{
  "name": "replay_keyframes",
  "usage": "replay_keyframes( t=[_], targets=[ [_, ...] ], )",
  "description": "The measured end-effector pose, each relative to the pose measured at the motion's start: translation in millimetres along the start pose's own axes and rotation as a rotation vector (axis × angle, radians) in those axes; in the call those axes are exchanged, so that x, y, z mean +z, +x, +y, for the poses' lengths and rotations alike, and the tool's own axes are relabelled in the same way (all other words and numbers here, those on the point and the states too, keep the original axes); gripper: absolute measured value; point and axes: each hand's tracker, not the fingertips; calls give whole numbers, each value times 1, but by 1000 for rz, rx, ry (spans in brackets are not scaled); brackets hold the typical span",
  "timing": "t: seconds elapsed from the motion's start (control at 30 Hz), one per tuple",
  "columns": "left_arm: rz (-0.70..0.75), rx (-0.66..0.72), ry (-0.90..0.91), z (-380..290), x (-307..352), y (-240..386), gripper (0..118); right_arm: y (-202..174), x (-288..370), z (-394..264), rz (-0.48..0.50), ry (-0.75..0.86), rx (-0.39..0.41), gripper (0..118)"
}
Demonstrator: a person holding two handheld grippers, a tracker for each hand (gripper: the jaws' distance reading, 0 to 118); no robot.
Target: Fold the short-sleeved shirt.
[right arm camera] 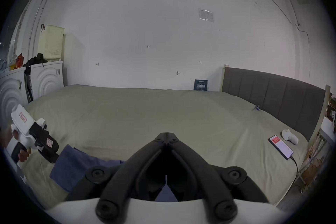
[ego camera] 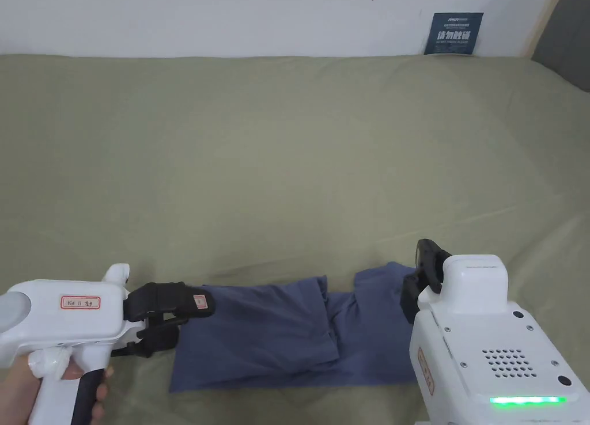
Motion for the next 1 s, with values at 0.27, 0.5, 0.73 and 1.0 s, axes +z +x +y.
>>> replay_keyframes(
  t=[0.27,0.5,0.73,1.0],
  targets=[
    [36,49,-13,-7,-32,-7,16,5,2,0,-3,-4,19,0],
    [158,0,130,-21,37,33,16,3,9,0,13,-3,7,0],
    [395,-109,206,-32,144,58,16,-9,13,1,72,-2,14,0],
    [477,-244,136,-24,112,137,16,-22,15,-3,117,-19,33,0]
  ],
)
